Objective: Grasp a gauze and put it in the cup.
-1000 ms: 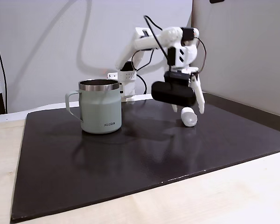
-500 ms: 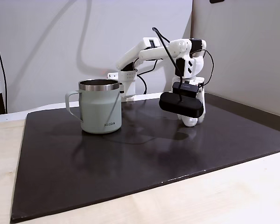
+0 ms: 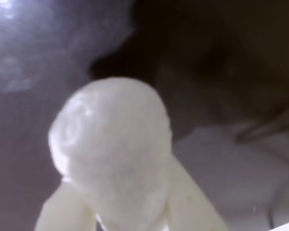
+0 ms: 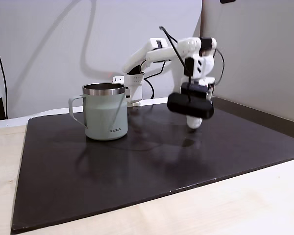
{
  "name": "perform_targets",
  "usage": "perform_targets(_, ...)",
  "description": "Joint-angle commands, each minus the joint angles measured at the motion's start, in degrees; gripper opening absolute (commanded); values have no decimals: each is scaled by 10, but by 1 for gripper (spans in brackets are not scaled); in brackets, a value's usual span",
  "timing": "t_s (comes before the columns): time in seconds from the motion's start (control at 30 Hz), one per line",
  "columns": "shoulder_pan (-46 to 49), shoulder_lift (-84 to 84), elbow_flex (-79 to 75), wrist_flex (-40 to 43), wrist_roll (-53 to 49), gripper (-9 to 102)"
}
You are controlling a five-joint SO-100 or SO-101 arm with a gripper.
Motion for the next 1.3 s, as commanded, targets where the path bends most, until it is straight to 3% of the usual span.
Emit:
perform_targets(0.0,21,115,-30,5,16,0)
perform_targets(0.2,71,275,11,6,44,0)
perform_targets(0.4,193,388,30,6,68,0)
perform_targets(0.73,410,425,47,3,26,0)
perform_targets(1.27,454,413,232,3,-114,0)
